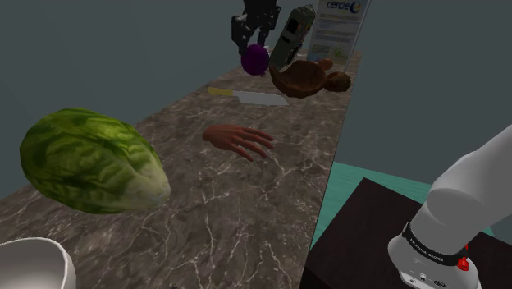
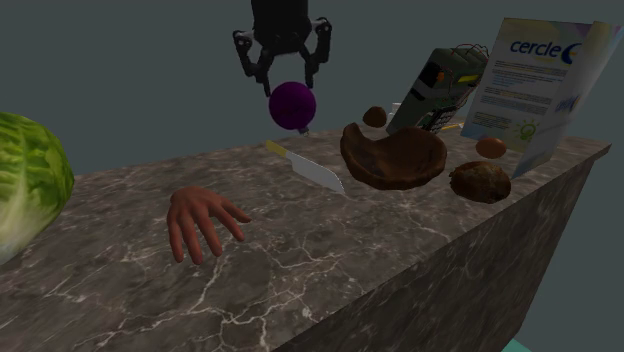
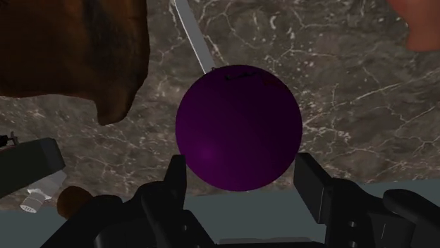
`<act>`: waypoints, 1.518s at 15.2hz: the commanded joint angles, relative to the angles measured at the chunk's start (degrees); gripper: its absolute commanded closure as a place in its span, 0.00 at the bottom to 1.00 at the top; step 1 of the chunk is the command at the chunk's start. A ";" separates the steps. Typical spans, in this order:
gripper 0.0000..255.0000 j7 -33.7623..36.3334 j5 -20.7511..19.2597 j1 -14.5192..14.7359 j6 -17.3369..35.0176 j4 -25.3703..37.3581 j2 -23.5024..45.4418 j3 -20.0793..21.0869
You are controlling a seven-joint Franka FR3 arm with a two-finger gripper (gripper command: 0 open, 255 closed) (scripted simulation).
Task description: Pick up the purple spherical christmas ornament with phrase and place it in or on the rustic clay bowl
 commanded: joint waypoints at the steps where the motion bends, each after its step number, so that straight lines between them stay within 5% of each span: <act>1: 1.00 -3.37 1.56 -0.50 1.26 -2.53 -2.01 -2.65; 14: 1.00 -23.55 6.73 -3.72 5.65 -11.05 -7.95 -18.65; 23: 1.00 -23.26 6.81 -3.54 12.49 -19.75 -9.81 -18.64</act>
